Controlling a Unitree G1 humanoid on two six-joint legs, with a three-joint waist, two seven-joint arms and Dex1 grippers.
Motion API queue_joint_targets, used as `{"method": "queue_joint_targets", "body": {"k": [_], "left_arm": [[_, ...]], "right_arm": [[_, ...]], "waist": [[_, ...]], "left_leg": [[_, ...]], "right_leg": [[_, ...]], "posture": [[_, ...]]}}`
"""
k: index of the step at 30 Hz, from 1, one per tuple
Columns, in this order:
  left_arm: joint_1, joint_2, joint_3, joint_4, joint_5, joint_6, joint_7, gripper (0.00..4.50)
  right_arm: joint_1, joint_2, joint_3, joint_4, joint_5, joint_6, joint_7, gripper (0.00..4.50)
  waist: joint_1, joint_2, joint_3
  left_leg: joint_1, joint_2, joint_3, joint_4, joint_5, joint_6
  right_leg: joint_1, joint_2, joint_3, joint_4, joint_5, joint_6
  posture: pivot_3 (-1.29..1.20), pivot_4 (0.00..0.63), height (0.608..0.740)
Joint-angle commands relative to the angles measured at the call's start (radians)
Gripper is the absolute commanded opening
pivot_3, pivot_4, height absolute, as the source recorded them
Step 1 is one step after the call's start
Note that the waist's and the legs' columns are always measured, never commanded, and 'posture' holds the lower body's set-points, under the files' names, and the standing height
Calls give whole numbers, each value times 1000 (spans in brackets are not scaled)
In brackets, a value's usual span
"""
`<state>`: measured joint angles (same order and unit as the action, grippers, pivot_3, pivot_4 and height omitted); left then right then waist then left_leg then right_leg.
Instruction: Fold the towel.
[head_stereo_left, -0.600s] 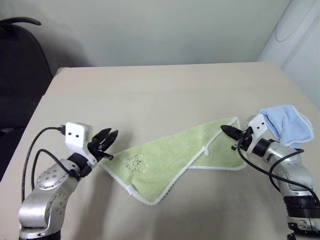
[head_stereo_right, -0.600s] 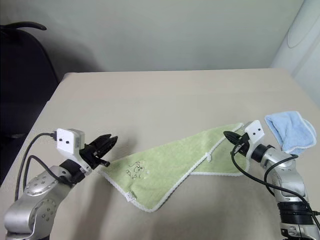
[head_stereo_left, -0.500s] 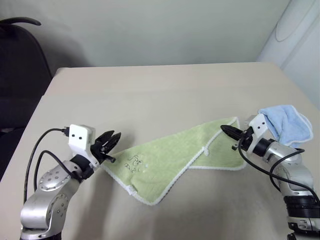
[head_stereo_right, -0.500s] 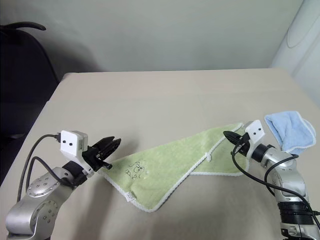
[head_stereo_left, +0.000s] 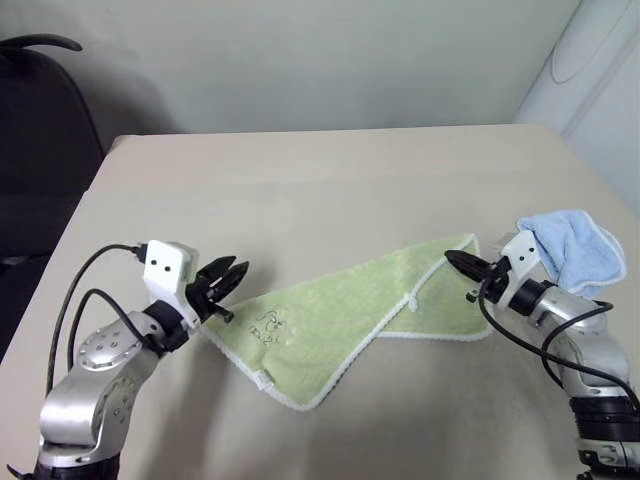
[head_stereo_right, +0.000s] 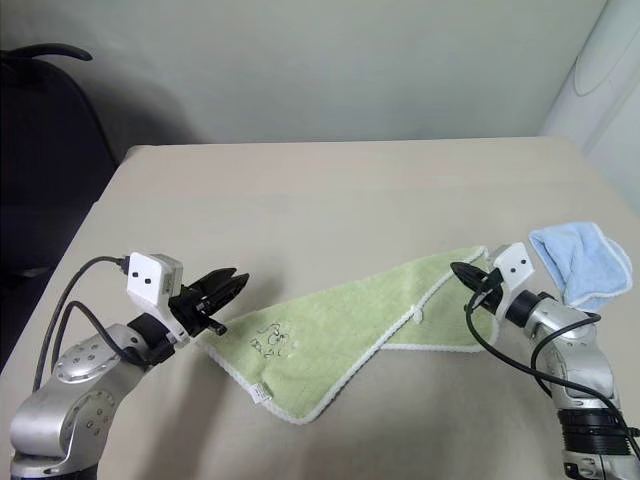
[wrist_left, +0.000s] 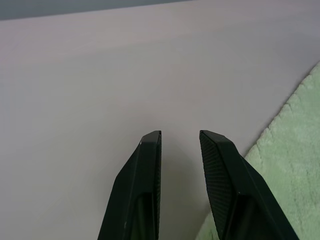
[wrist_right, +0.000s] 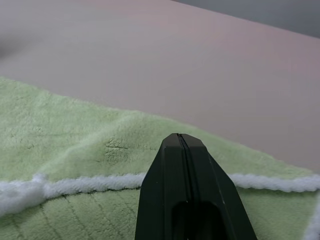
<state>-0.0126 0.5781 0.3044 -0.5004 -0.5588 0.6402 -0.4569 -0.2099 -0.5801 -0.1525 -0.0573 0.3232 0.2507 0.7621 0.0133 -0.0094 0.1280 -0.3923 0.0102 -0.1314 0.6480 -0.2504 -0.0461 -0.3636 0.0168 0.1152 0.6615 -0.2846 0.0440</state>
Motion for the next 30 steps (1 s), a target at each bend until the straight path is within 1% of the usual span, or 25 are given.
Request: {"method": "queue_joint_targets", "body": {"k": [1, 9, 13, 18, 21, 23, 25, 26, 30], "left_arm": [[-19, 1, -5, -6, 0, -5, 0, 1327], [22, -36, -31, -59, -1, -3, 25, 1327], [56, -24, -24, -92, -12, 6, 22, 1327], [62, -8, -38, -100, -15, 10, 4, 1327], [57, 7, -72, -105, -3, 6, -15, 1327], [54, 13, -85, -104, 4, 0, -26, 1327], [48, 15, -94, -101, 6, -3, -30, 1327], [46, 18, -96, -101, 6, -4, -37, 1327], [47, 26, -102, -99, 10, -13, -53, 1327]], "right_arm": [[-1, -26, -38, -35, -11, -36, -18, 12], [-38, -55, -32, 28, -36, -68, -14, 12], [-64, -70, -20, 35, -43, -64, -5, 12], [-131, -125, 23, 165, -128, -166, 29, 12], [-200, -185, 73, 313, -213, -284, 72, 596], [-247, -225, 122, 429, -288, -404, 92, 1239], [-298, -251, 164, 547, -349, -516, 97, 1987], [-329, -257, 182, 606, -376, -567, 92, 2332], [-438, -271, 262, 812, -496, -762, 55, 3733]], "waist": [[0, 0, 0], [-1, 0, 0], [-1, 0, 0], [0, 0, 0], [0, 0, 0], [1, 0, 0], [0, 0, 0], [0, 0, 0], [-1, 1, 0]], "left_leg": [[0, 0, 0, 0, 0, 0], [0, 0, 0, 0, 0, 0], [0, 0, 0, 0, 0, 0], [0, 0, 0, 0, -1, 1], [0, 0, 0, 0, -1, 2], [0, 0, 0, -1, -2, 3], [0, 0, 0, -1, -3, 6], [0, 0, 0, -1, -6, 10], [0, 1, 0, -1, -6, 10]], "right_leg": [[0, 0, 0, 0, 0, 0], [0, 0, 0, 0, 0, 0], [0, 0, 0, 0, 0, 0], [0, 0, 0, 0, 0, 0], [0, -1, 0, 0, 0, 0], [0, -1, 0, 0, 0, 0], [0, -1, 0, 0, 1, -1], [0, -1, 0, 1, 1, -1], [-1, -1, 0, 1, 1, -2]], "posture": [[0, 150, 740], [0, 150, 740], [0, 150, 740], [0, 150, 740], [0, 150, 740], [0, 150, 740], [0, 150, 740], [0, 150, 740], [0, 150, 740]]}}
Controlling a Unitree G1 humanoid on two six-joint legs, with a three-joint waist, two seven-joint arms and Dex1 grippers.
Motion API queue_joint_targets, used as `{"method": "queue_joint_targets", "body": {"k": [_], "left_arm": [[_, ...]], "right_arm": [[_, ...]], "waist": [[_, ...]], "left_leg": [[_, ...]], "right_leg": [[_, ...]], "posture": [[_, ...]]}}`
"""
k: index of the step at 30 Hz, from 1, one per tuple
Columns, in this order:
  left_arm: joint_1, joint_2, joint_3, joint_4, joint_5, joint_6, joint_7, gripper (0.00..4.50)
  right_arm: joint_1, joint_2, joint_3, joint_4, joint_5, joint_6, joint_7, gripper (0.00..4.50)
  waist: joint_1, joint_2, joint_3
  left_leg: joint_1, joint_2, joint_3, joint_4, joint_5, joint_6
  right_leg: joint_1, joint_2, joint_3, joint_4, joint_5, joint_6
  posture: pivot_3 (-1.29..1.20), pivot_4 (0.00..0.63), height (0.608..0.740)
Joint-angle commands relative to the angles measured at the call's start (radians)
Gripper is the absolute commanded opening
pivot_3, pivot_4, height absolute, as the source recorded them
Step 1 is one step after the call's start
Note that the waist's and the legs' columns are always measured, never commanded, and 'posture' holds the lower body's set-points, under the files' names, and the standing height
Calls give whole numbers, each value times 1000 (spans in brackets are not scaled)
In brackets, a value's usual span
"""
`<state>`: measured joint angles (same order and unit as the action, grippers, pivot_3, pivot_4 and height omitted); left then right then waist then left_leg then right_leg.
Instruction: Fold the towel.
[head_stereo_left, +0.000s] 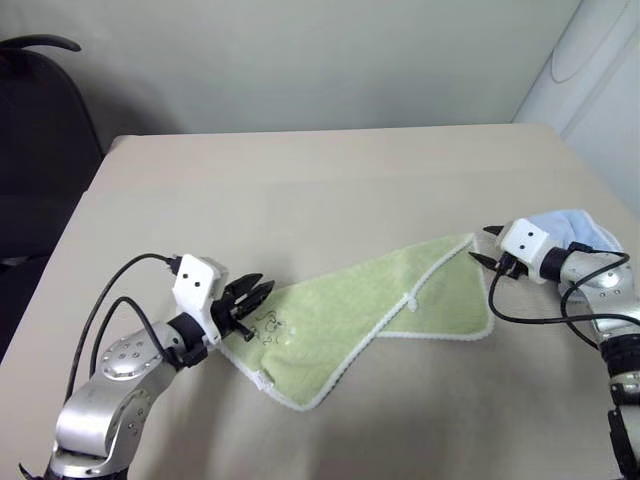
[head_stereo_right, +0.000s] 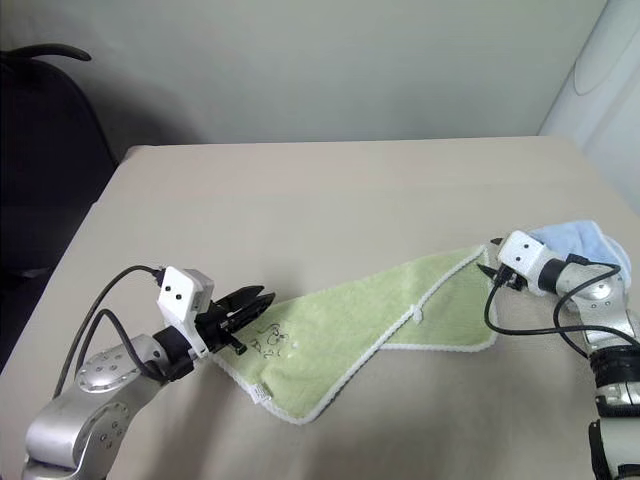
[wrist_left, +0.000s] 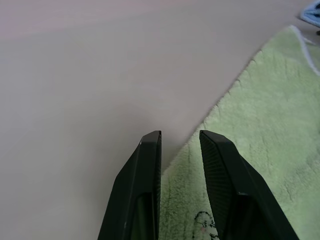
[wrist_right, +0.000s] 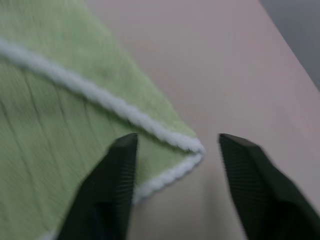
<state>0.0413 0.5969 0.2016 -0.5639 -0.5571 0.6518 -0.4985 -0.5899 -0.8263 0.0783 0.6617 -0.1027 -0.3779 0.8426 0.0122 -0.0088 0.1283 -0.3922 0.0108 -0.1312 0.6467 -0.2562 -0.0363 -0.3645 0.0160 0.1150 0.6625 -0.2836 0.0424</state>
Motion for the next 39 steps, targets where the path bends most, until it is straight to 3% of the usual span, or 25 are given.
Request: {"method": "queue_joint_targets", "body": {"k": [1, 8, 17, 21, 29, 35, 39], "left_arm": [[-7, 7, 1, -33, 8, -26, -12, 1327], [-13, -2, -16, -33, 16, -32, -3, 1327], [-1, -11, -32, -47, 22, -36, -2, 1327], [4, -6, -31, -51, 27, -37, -6, 1327], [28, 14, -12, -69, 23, -33, -15, 1327], [26, 51, -21, -79, 34, -31, -40, 1327], [11, 128, -43, -81, 55, -62, -126, 1327]], "right_arm": [[-83, -24, 47, 135, -96, -169, -40, 3733], [-225, 2, 144, 362, -268, -317, -234, 3733], [-295, 39, 212, 481, -366, -379, -350, 3733], [-301, 46, 212, 497, -360, -400, -356, 2866], [-273, 30, 212, 489, -355, -446, -354, 19], [-233, 15, 193, 441, -339, -459, -368, 19], [-198, 4, 165, 397, -304, -443, -361, 19]], "waist": [[1, 0, 0], [1, 0, 0], [-4, 0, 0], [-5, 0, 0], [-4, 0, 0], [-3, 1, 0], [-3, 0, 0]], "left_leg": [[0, 0, 0, 0, 0, 0], [0, 1, 0, 0, -1, 1], [0, 2, 0, 0, -1, 1], [0, 2, 0, 0, -2, 1], [-2, 2, 0, -1, -2, 1], [-4, 2, 0, -1, -2, 1], [-6, 2, 0, -1, -2, 1]], "right_leg": [[0, 0, 0, 0, 0, 0], [0, -1, -1, 0, 1, -2], [0, -1, -2, 0, 2, -4], [-1, -1, -2, 0, 2, -5], [-3, -1, -2, 0, 2, -5], [-4, -1, -2, 0, 2, -5], [-5, -1, -2, 0, 3, -5]], "posture": [[0, 150, 740], [0, 150, 740], [0, 150, 740], [0, 150, 740], [0, 150, 740], [0, 150, 740], [0, 150, 740]]}}
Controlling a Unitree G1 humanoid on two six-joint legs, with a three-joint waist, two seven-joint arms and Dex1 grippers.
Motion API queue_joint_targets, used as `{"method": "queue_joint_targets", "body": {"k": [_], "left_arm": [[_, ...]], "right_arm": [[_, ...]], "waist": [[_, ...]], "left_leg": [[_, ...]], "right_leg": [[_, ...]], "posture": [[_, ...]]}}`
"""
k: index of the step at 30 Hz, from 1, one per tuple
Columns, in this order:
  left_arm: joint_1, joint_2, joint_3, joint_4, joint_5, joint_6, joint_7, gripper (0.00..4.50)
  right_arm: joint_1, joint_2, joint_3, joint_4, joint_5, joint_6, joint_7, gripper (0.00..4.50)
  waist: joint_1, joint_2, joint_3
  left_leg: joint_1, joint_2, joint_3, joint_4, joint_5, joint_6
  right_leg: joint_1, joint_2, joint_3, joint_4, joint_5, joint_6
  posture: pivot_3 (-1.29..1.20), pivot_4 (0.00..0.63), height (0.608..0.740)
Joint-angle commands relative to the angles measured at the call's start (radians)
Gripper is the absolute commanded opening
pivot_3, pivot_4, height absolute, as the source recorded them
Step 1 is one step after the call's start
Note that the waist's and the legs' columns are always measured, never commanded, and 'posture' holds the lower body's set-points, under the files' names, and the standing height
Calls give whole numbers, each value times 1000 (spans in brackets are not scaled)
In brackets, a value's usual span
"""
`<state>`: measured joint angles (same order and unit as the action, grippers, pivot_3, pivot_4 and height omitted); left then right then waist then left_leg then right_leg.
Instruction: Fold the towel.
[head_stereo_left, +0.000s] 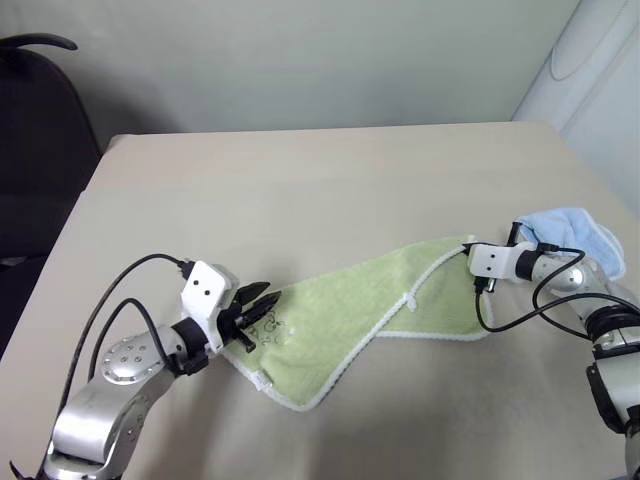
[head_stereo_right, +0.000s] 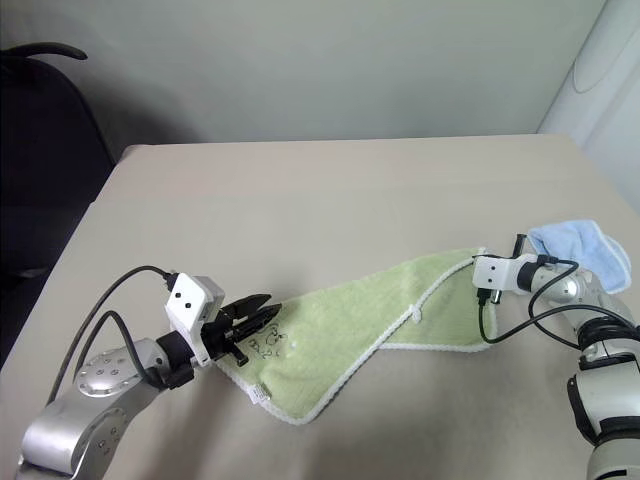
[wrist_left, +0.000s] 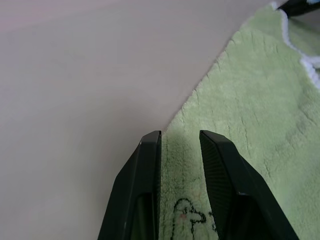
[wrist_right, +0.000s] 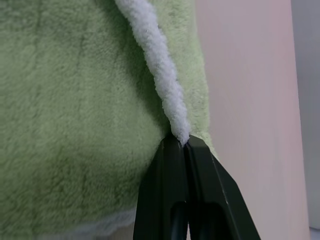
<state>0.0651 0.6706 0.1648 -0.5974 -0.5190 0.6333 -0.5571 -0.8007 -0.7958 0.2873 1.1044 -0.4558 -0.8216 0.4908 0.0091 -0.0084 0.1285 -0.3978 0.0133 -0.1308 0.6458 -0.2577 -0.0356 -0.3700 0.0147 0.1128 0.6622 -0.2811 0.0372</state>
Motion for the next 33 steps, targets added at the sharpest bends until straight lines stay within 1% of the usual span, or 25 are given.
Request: {"method": "queue_joint_targets", "body": {"k": [1, 3, 6, 8, 10, 13, 16, 17, 21, 23, 27, 33], "left_arm": [[-16, 79, -13, -46, 25, -56, -96, 1327], [-18, 141, -29, -39, 36, -93, -180, 1327], [2, 249, -40, -25, 27, -165, -367, 1930], [19, 299, -36, -17, 8, -196, -465, 2566], [26, 351, -48, -8, 16, -236, -557, 3291], [46, 384, -54, -20, 26, -265, -618, 4474], [35, 395, -131, -27, 94, -312, -646, 4474], [40, 397, -140, -35, 104, -318, -646, 4474], [14, 377, -258, -23, 195, -361, -649, 4474], [17, 374, -280, -32, 205, -368, -651, 4474], [-27, 344, -356, -16, 246, -365, -643, 4474], [-88, 298, -440, 69, 377, -399, -604, 4474]], "right_arm": [[21, -29, -52, -58, 59, 5, -6, 19], [43, -36, -64, -86, 76, 17, -1, 19], [85, -43, -79, -133, 100, 32, 12, 0], [113, -48, -88, -171, 116, 44, 22, 0], [143, -53, -99, -219, 135, 62, 36, 0], [192, -66, -120, -296, 164, 88, 58, 0], [235, -77, -139, -365, 191, 123, 77, 0], [252, -83, -147, -390, 199, 133, 84, 0], [321, -99, -172, -496, 229, 191, 113, 0], [350, -107, -184, -538, 240, 214, 122, 0], [384, -114, -201, -595, 248, 252, 134, 0], [421, -115, -219, -667, 264, 297, 141, 0]], "waist": [[0, 0, 0], [1, 0, 0], [1, 0, 0], [1, 0, 0], [2, 0, 0], [1, 0, 0], [1, 0, 0], [1, 0, 0], [1, 0, 0], [1, 0, 0], [0, 0, 0], [0, 1, 0]], "left_leg": [[0, 0, 0, 0, 0, 0], [-1, 0, 0, 0, 0, 0], [-2, 0, 0, 0, 0, -1], [-3, 0, 0, 0, 0, -1], [-3, 0, 0, 0, 0, -1], [-4, 0, -1, 0, 0, -1], [-4, 0, -1, 0, 0, -1], [-4, 0, -1, 0, 0, -1], [-5, 1, -1, 0, 0, -1], [-6, 1, -1, 0, 0, 0], [-6, 1, -1, 0, 0, 0], [-6, 1, -1, 0, 0, 0]], "right_leg": [[0, 0, 0, 0, 0, 0], [-1, 0, 0, 0, 0, 0], [-3, 0, 0, 0, 0, 0], [-3, 0, 0, 0, 0, 0], [-3, 0, 0, 0, 0, 0], [-4, 0, 0, 0, 0, 0], [-4, 0, 0, 0, 0, 0], [-4, 0, 0, 0, 0, 0], [-5, 0, 0, 0, 0, 0], [-5, 0, 0, 0, 0, 0], [-5, 0, 0, 0, 0, 0], [-5, 0, 0, 0, 0, 0]], "posture": [[0, 150, 740], [0, 150, 740], [0, 150, 740], [0, 150, 740], [0, 150, 740], [0, 150, 740], [0, 150, 740], [0, 150, 740], [0, 150, 740], [0, 150, 740], [0, 150, 740], [0, 150, 740]]}}
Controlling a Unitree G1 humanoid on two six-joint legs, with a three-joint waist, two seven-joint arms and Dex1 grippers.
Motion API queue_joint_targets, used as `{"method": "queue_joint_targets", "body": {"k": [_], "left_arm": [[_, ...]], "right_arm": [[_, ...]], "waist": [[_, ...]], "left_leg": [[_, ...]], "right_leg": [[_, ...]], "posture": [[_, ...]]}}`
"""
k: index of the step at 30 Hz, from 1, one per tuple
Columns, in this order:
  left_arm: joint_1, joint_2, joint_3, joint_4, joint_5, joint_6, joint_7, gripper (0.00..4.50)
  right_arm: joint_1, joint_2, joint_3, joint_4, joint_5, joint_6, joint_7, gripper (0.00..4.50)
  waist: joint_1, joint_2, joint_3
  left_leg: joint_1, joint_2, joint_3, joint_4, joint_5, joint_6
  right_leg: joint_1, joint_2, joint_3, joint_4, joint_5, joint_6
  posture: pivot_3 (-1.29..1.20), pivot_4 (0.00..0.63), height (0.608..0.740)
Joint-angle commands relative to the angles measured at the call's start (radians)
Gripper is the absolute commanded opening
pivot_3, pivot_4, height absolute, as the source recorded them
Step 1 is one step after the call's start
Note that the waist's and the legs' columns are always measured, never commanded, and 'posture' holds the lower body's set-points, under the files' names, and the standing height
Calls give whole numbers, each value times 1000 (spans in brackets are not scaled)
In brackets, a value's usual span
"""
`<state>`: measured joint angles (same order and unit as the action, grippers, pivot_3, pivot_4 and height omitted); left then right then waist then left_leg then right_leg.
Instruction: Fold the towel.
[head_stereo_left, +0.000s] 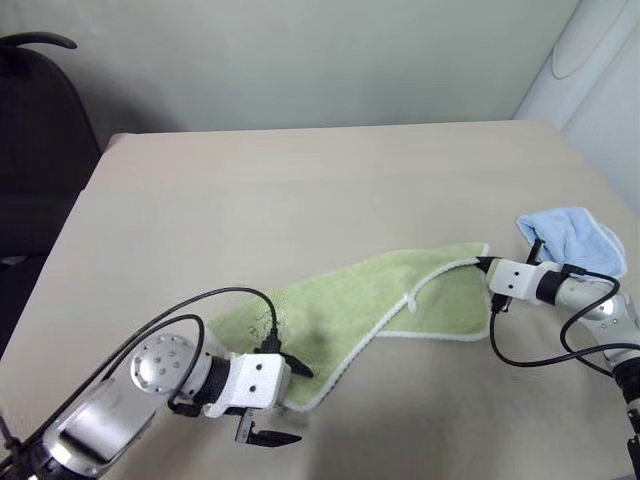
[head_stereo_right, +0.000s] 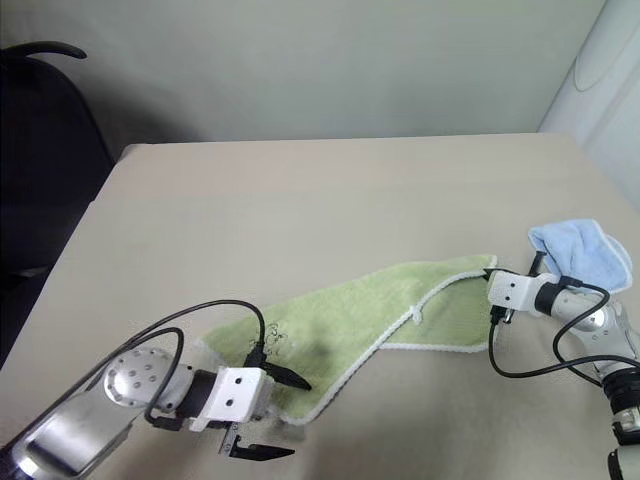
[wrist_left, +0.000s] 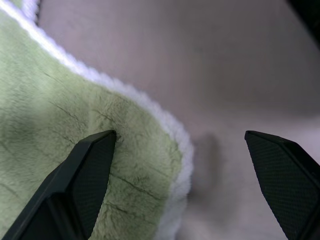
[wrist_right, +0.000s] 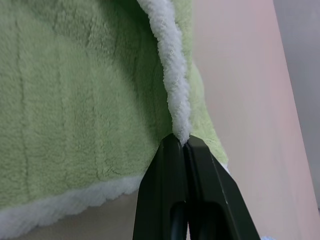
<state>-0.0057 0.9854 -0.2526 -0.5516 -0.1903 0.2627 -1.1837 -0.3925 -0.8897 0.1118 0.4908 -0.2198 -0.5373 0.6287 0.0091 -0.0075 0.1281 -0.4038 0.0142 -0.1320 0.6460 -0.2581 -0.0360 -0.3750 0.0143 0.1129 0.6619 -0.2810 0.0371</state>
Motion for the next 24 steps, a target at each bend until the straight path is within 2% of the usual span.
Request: {"method": "queue_joint_targets", "body": {"k": [1, 3, 13, 14, 19, 24], "left_arm": [[-21, -21, -27, 34, 59, -36, 24, 4312], [-24, -25, -29, 47, 71, -52, 21, 3906], [-9, -39, 19, 43, 12, -51, 17, 246], [-1, -36, 25, 39, 8, -51, 18, 34], [31, -51, 87, 15, -46, -13, 54, 34], [34, -105, 238, -48, -255, 146, 121, 34]], "right_arm": [[19, -21, -47, -65, 29, 20, 4, 0], [28, -20, -54, -79, 30, 29, 4, 0], [24, -13, -59, -74, 20, 36, -2, 0], [19, -12, -58, -69, 18, 34, -3, 0], [-3, -5, -50, -59, 11, 36, -5, 0], [-32, 3, -44, -34, -1, 26, -14, 0]], "waist": [[0, 0, 0], [0, 0, 0], [-1, 1, -1], [-1, 1, -1], [-1, 1, -1], [-1, 1, -1]], "left_leg": [[0, 0, 0, 0, 0, 0], [0, 0, 0, 0, 0, 0], [0, 0, 0, 0, 0, 0], [0, 0, 0, 0, 0, 0], [0, 0, 0, 0, 0, 0], [0, 0, 0, 0, 0, 0]], "right_leg": [[0, 0, 0, 0, 0, 0], [0, 0, 0, 0, 0, 0], [0, 0, 0, 0, 0, 0], [0, 0, 0, 0, 0, 0], [0, 0, 0, 0, 0, 0], [0, 0, 0, 0, 0, 0]], "posture": [[0, 150, 740], [0, 150, 740], [0, 150, 740], [0, 150, 740], [0, 150, 740], [0, 150, 740]]}}
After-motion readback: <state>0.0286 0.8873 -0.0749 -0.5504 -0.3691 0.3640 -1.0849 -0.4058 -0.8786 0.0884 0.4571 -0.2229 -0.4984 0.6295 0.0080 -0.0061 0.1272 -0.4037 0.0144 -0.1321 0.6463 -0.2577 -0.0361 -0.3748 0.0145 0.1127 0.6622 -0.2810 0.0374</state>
